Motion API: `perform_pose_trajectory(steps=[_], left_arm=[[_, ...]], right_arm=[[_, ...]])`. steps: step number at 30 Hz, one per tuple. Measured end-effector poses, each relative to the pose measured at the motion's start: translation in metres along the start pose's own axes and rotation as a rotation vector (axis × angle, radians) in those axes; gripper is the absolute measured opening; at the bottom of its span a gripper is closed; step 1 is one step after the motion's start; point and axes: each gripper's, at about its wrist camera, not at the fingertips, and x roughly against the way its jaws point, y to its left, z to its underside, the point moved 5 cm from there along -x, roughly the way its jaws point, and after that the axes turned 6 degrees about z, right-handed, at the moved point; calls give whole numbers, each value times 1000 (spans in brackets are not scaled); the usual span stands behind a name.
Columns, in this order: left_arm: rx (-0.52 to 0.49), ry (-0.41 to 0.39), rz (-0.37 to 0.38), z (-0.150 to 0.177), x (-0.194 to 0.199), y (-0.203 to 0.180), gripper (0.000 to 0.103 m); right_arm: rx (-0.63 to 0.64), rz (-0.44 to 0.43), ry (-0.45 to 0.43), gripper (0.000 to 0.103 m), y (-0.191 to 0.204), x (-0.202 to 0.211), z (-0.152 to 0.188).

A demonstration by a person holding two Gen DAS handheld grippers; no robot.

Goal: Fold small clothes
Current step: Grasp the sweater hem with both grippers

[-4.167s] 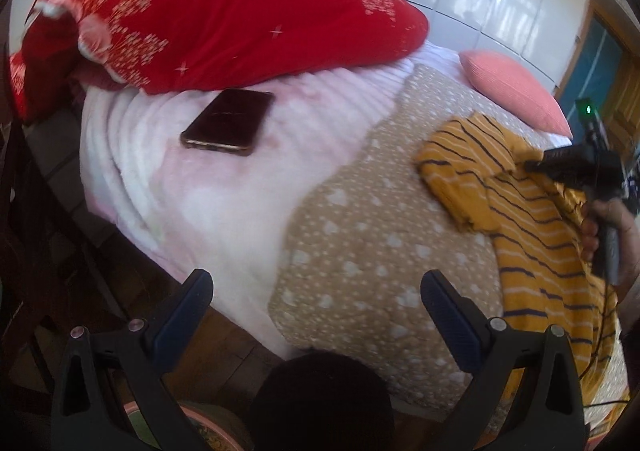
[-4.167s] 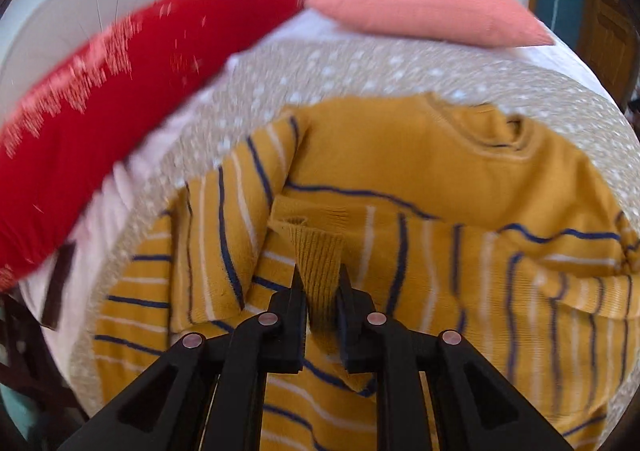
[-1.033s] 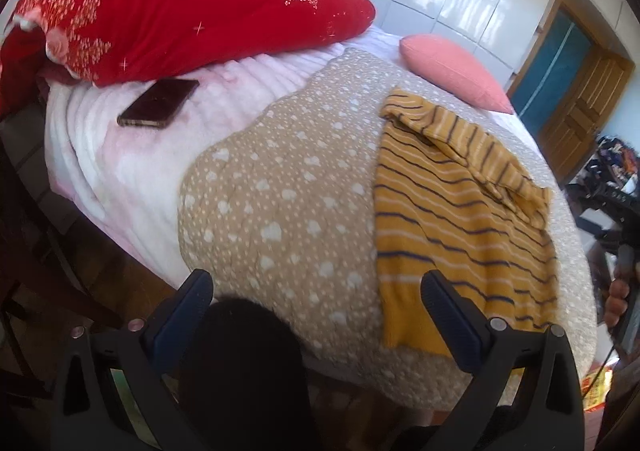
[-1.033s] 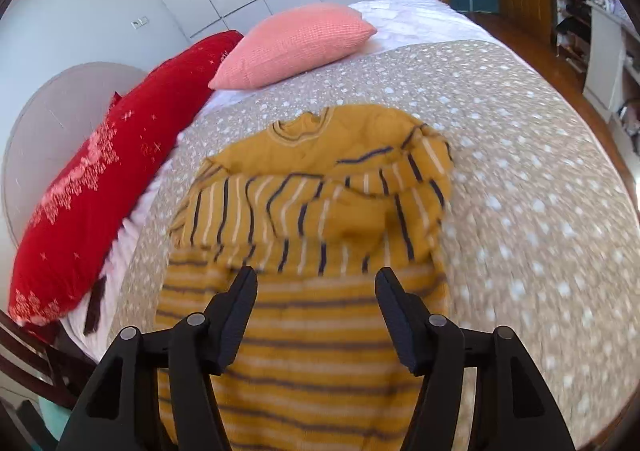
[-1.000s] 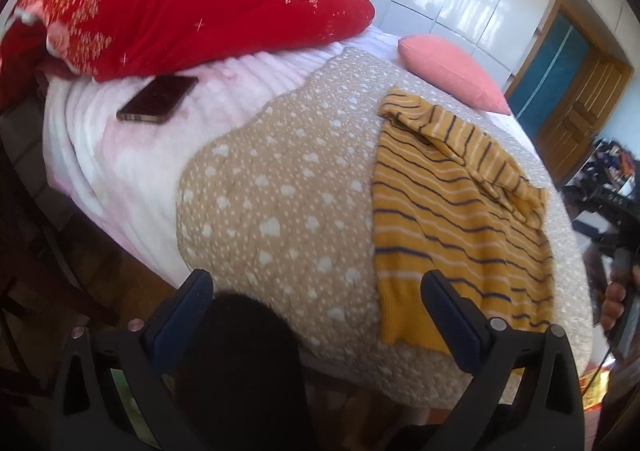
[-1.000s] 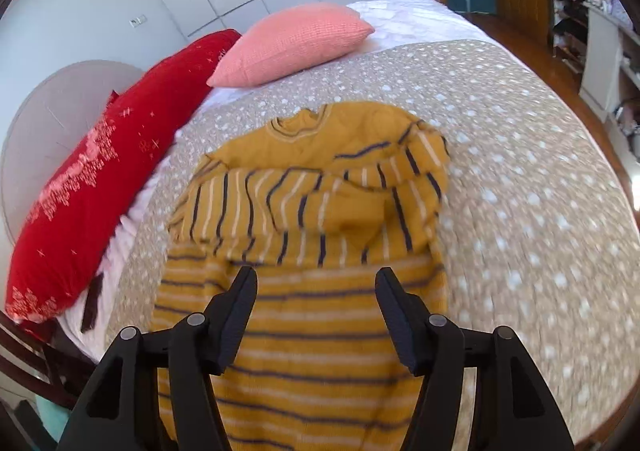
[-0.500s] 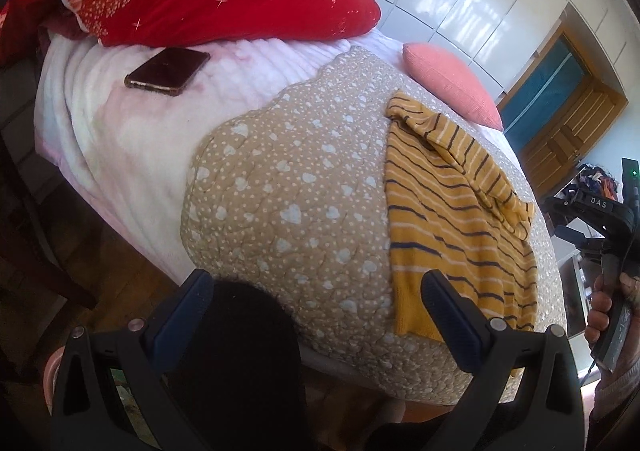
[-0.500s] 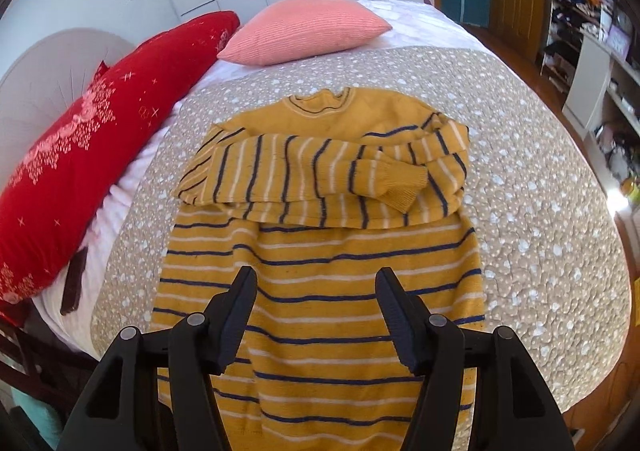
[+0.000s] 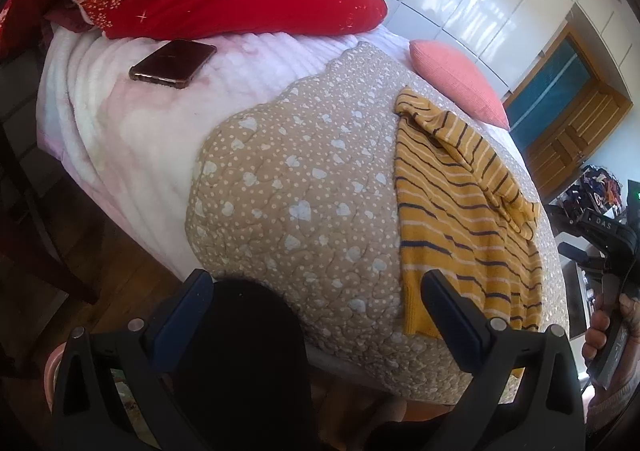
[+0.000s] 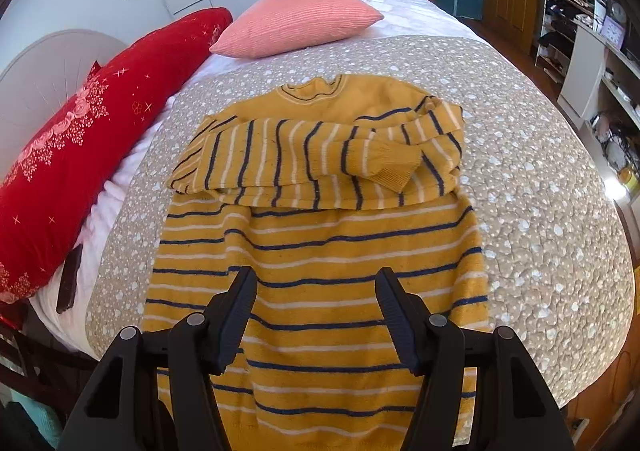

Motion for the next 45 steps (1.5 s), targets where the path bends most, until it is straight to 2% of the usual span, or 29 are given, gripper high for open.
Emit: perform_pose_trajectory(steps=[5, 11, 13, 17, 20, 23, 25, 27, 30, 32, 33, 35, 37, 41, 43, 45], left_arm=[[6, 1, 24, -7, -3, 2, 103], [5, 28, 3, -18, -21, 0, 103], [-9, 53, 25, -20, -29, -12, 103], [-49, 96, 132, -20, -47, -46, 103], [-65, 160, 168, -16, -76, -65, 103], [-50, 233, 207, -9, -102, -74, 103], [-40, 254, 235, -3, -109, -80, 103], [-70, 245, 247, 1, -109, -89, 103], [-106, 255, 284, 8, -107, -103, 86], [-132, 260, 294, 11, -104, -109, 71], [-138, 263, 295, 11, -104, -110, 69], [-139, 266, 310, 13, -105, -113, 69], [-136, 265, 311, 16, -106, -113, 69], [-113, 262, 347, 20, -110, -114, 85], [-103, 264, 344, 19, -113, -117, 87], [-113, 270, 309, 18, -117, -120, 85]], right_arm=[[-59, -2, -26, 66, -40, 12, 8], [-123, 17, -39, 70, -111, 18, 33], [-138, 17, -33, 70, -129, 13, 43], [-201, -85, 31, 70, -153, -12, 68], [-205, -187, 67, 70, -149, -27, 83], [-185, -237, 85, 70, -138, -34, 94], [-170, -268, 83, 72, -131, -35, 99], [-151, -296, 82, 72, -125, -34, 104], [-141, -343, 86, 72, -115, -36, 108], [-144, -392, 89, 72, -108, -37, 112], [-146, -415, 92, 72, -105, -37, 113], [-151, -469, 105, 72, -99, -36, 119], [-143, -471, 102, 72, -96, -35, 123], [-142, -477, 103, 72, -93, -32, 132], [-143, -463, 96, 72, -90, -33, 135], [-155, -426, 78, 70, -87, -34, 137]])
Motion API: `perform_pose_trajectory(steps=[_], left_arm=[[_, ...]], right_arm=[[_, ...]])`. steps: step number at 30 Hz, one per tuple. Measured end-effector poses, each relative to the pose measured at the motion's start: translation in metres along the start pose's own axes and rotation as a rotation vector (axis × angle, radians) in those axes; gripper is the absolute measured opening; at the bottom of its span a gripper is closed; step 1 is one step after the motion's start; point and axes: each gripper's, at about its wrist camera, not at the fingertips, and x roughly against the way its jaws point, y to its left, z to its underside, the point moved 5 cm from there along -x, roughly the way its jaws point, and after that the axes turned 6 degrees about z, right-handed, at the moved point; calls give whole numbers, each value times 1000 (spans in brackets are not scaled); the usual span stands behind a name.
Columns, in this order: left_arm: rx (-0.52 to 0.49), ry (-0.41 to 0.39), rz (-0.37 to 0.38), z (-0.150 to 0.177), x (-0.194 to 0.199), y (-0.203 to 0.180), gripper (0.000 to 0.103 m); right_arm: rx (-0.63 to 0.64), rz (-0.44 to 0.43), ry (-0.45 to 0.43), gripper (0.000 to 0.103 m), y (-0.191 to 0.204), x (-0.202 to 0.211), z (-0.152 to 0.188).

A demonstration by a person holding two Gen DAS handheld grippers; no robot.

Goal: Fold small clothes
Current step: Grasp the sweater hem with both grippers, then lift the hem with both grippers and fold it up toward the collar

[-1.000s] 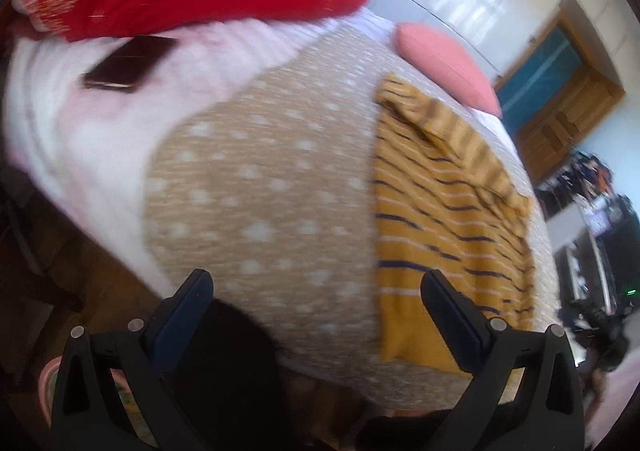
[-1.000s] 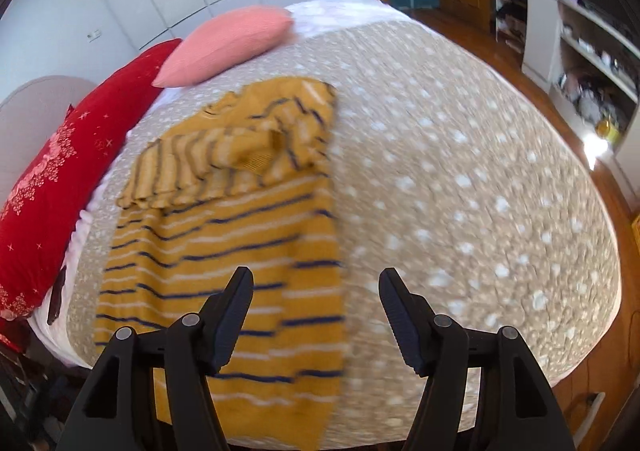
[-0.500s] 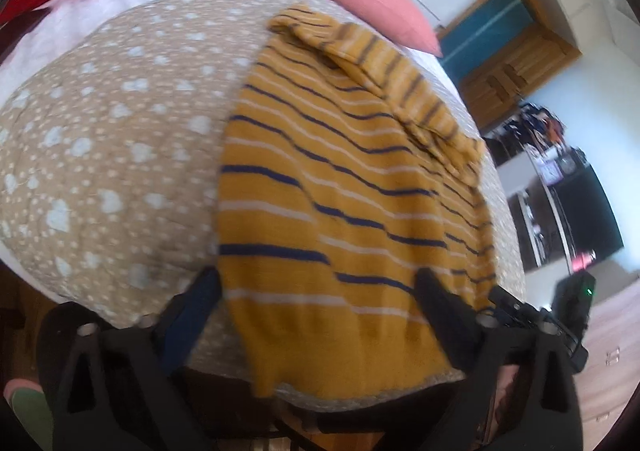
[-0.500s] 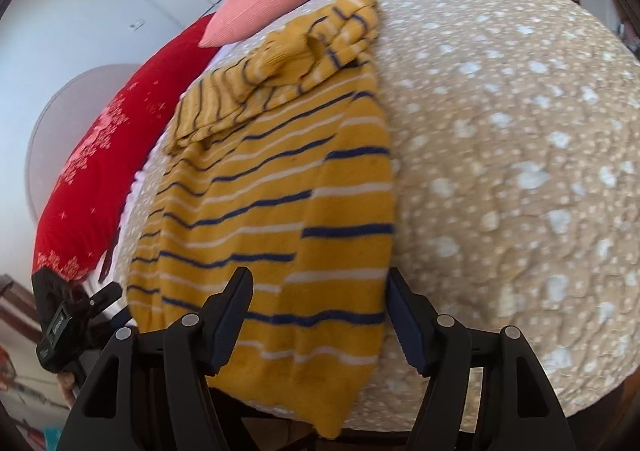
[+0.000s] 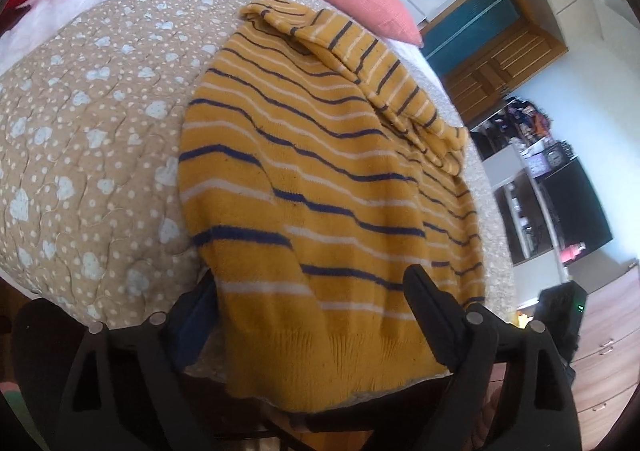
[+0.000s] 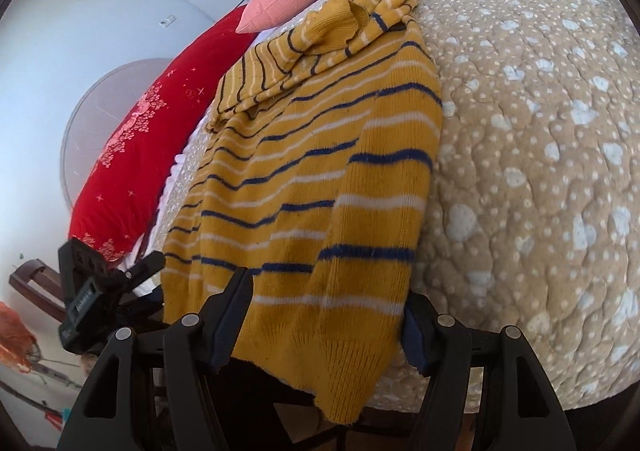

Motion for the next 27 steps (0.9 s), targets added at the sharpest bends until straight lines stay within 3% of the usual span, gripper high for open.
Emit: perform_pose_trajectory(steps=[1, 2, 3, 4, 5, 10, 16, 21, 27], left_arm=[[-8, -1, -36, -1, -1, -1, 69], [-20, 0, -76, -3, -1, -2, 30], [-32, 7, -115, -4, -1, -1, 9], [-19, 24, -121, -6, -1, 1, 8], [4, 23, -103, -7, 2, 2, 8], [11, -49, -62, 0, 46, -9, 8], [-13, -120, -21, 24, 104, -24, 7], [-26, -102, -75, 34, 101, -13, 7], [-25, -133, -60, -3, 95, -17, 7]], right_arm=[[-1, 30, -9, 58, 1, -1, 0], [13, 94, -17, 35, 2, -4, -1], [23, 108, -16, 24, 1, -5, -3], [21, 80, -8, 16, 2, -6, -6], [-6, 41, 0, 14, 1, -5, -9], [-4, -83, -28, 12, 6, 35, -12], [7, -215, -24, 11, 15, 86, 16], [45, -123, 33, 11, 9, 71, 34], [17, -197, -23, 12, 20, 72, -20]])
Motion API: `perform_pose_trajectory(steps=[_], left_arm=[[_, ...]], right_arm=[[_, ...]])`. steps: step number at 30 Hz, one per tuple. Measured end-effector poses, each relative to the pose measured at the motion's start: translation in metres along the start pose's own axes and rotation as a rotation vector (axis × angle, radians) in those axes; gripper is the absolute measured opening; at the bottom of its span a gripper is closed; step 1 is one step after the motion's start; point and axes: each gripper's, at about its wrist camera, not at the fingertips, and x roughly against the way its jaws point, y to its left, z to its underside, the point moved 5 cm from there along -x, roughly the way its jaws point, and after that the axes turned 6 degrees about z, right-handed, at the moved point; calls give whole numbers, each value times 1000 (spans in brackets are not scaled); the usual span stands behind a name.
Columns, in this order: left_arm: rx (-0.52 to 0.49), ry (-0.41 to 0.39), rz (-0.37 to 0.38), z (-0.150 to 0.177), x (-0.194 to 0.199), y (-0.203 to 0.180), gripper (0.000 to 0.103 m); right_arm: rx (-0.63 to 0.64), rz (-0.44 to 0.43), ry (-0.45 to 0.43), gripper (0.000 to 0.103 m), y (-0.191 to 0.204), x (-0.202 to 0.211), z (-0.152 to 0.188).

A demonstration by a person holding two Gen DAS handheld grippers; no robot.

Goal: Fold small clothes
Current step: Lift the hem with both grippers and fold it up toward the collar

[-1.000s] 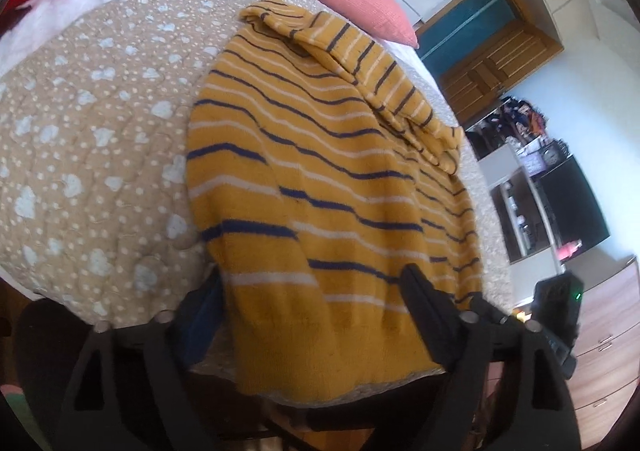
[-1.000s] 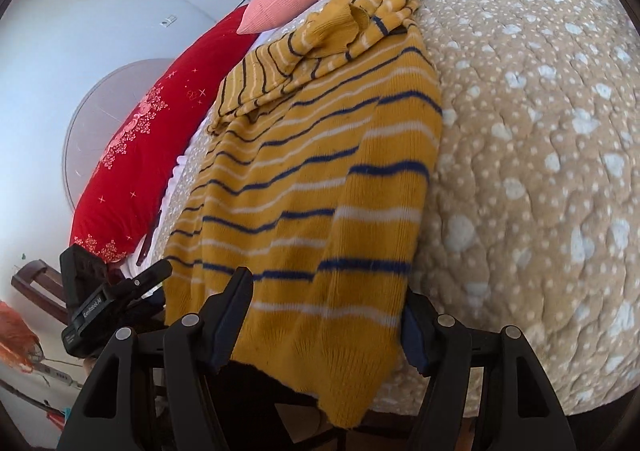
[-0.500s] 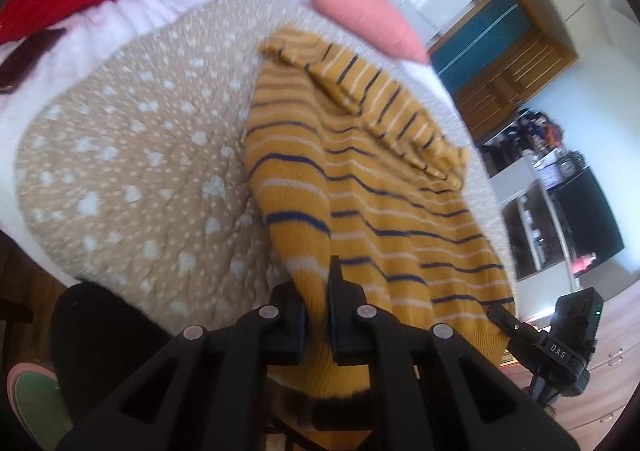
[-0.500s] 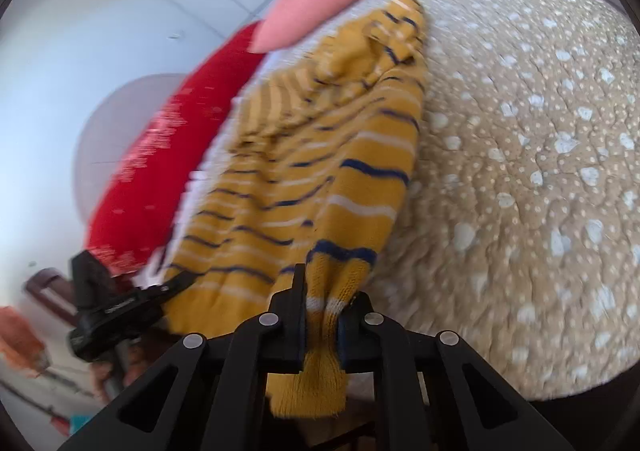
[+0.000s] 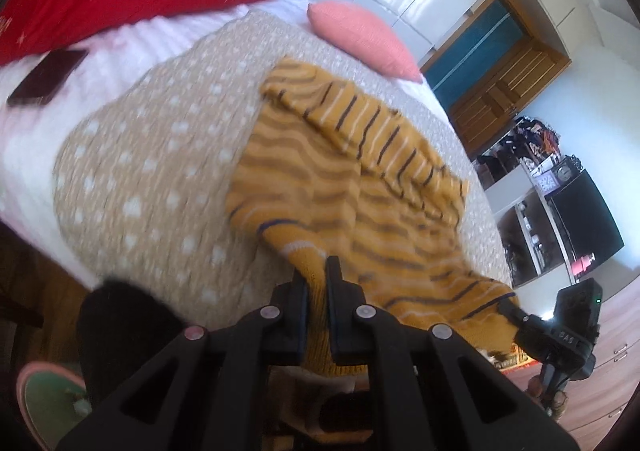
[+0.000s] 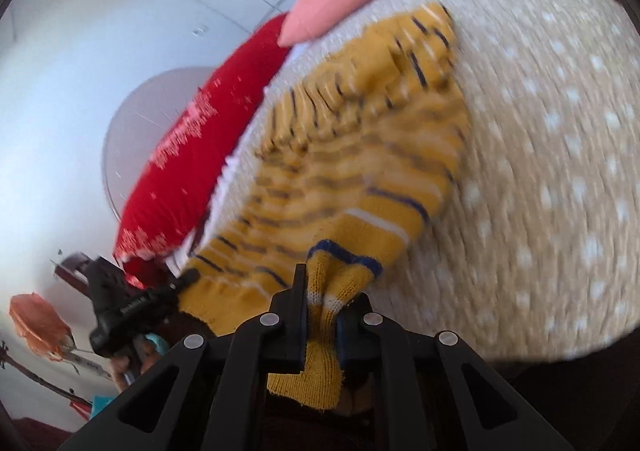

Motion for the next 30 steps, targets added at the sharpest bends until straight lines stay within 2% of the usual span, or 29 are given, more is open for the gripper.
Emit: perform_pose_trajectory(steps=[5, 8, 10, 15, 18, 20, 23, 25, 27, 30], left_arm=[[-15, -39, 14, -73, -31, -17, 8], [-35, -35, -7, -127, -69, -27, 8], [-44, -12, -16, -159, -103, -32, 8], [-83, 28, -116, -197, -185, -25, 10], [-31, 64, -115, -211, -219, -8, 20], [19, 57, -103, -220, -231, 6, 43], [65, 4, -94, -240, -232, 21, 62], [103, -7, -70, -251, -232, 29, 64], [120, -9, -75, -257, -229, 34, 65], [79, -9, -98, -256, -216, 31, 66]], right_arm=[[37, -27, -69, 12, 20, -6, -75], [56, -4, -100, 12, 22, -20, -126], [31, 18, -101, 12, 14, -40, -162], [-74, 116, -93, 15, -30, -94, -228], [-130, 155, -68, 17, -55, -124, -249], [-158, 163, -55, 30, -68, -139, -260], [-189, 166, -46, 42, -82, -156, -273], [-221, 147, -51, 48, -89, -162, -280], [-246, 134, -59, 51, -93, -167, -284], [-258, 120, -82, 54, -92, -164, -292]])
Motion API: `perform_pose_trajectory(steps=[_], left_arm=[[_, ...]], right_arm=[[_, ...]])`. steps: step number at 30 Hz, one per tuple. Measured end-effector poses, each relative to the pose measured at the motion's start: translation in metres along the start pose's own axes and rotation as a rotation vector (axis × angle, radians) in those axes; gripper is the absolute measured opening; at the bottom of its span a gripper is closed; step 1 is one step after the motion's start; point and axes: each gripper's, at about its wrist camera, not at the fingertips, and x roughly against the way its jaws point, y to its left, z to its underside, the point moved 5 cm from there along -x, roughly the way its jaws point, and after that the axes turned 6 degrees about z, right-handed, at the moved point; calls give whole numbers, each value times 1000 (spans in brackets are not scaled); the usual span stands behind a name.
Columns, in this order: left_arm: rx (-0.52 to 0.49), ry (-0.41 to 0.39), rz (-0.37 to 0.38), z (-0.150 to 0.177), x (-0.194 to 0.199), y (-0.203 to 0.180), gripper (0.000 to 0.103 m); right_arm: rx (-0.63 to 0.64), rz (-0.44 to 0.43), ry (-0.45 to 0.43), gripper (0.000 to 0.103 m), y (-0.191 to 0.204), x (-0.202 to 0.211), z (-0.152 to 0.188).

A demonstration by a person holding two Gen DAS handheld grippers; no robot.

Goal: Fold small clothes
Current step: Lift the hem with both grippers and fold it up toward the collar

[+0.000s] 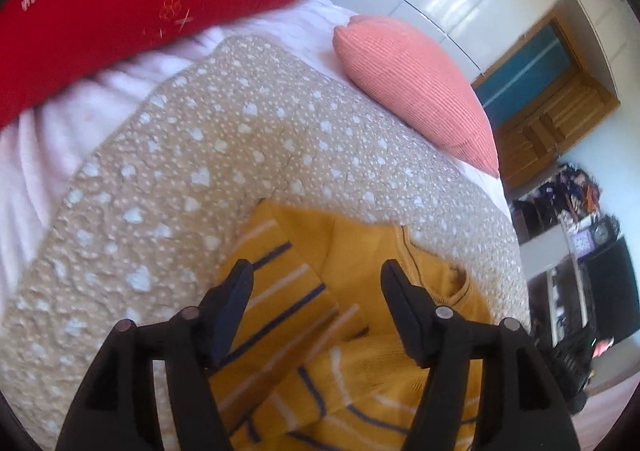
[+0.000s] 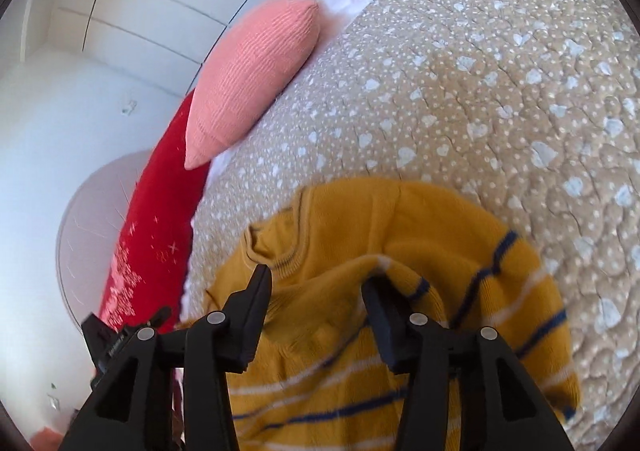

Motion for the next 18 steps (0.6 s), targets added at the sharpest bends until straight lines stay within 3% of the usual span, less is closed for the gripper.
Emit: perform_pose_trajectory(steps=[4, 7, 9, 12, 15, 18], left_arm=[[-162, -7, -55, 23, 27, -22, 68], [-293, 0, -31, 46, 40, -47, 72], [-340, 26, 2, 60, 39, -58, 76], [-362, 97, 9, 74, 16, -65, 77], [-324, 119, -88, 64, -15, -47, 77], [-276, 112, -190, 41, -38, -15, 77]], right_arm=[[22, 6, -79, 61, 8, 32, -6], [85, 13, -119, 63, 21, 58, 4], [145, 0, -99, 62, 34, 65, 19], [233, 2, -19, 62, 47, 52, 43], [261, 72, 47, 61, 40, 21, 53], [267, 193, 31, 61, 19, -6, 39]])
